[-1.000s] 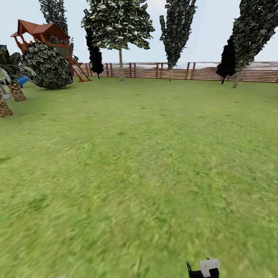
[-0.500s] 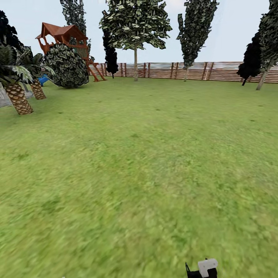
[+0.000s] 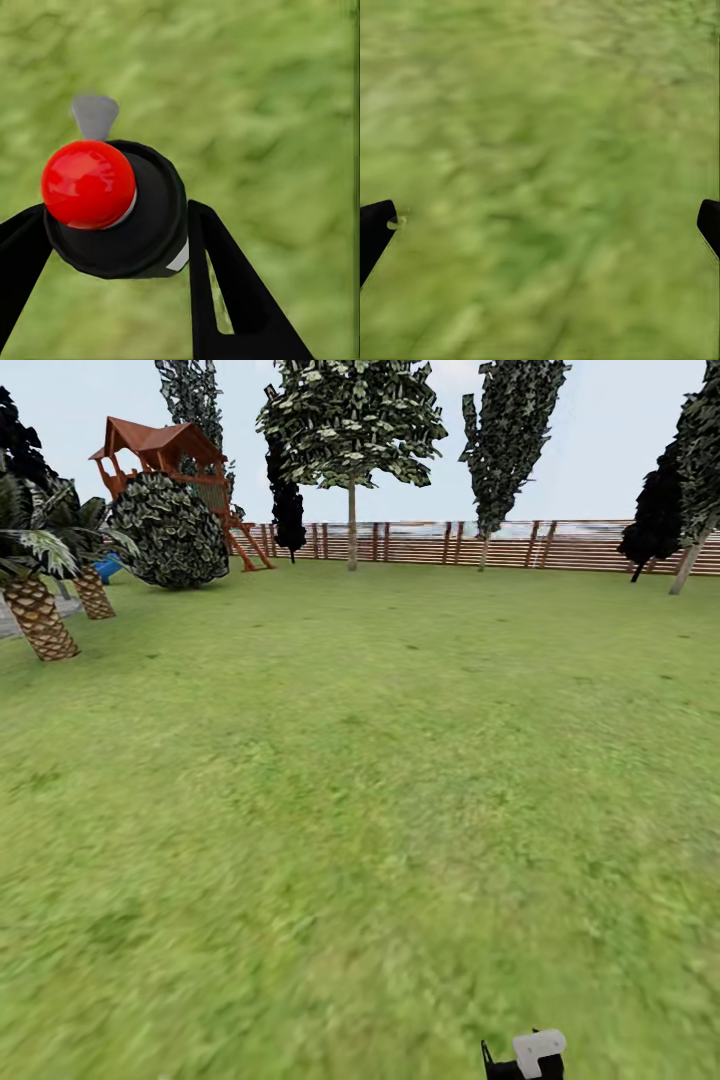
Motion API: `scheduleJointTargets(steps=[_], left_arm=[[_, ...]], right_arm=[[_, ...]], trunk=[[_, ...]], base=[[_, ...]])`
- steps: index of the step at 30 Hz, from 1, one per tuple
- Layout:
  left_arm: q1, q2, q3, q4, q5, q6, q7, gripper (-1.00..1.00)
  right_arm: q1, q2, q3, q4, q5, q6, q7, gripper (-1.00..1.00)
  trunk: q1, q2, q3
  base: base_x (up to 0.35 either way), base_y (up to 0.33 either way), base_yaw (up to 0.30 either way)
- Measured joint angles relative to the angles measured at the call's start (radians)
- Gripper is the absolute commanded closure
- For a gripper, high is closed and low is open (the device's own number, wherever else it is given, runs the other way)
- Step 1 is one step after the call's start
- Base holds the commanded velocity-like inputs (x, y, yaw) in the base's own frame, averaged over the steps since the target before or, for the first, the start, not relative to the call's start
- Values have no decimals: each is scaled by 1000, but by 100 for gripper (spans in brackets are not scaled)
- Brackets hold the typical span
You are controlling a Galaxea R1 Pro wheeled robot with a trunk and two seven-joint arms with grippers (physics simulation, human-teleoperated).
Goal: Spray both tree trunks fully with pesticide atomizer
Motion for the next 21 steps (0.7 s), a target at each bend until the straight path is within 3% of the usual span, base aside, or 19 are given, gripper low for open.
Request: scheduleJointTargets(steps=[21], left_arm=[[0,2,2,0,0,0,0,100]], right_arm=[[0,6,0,1,-2,3,3,-100]], trunk=[[0,0,0]], base=[[338,0,0]])
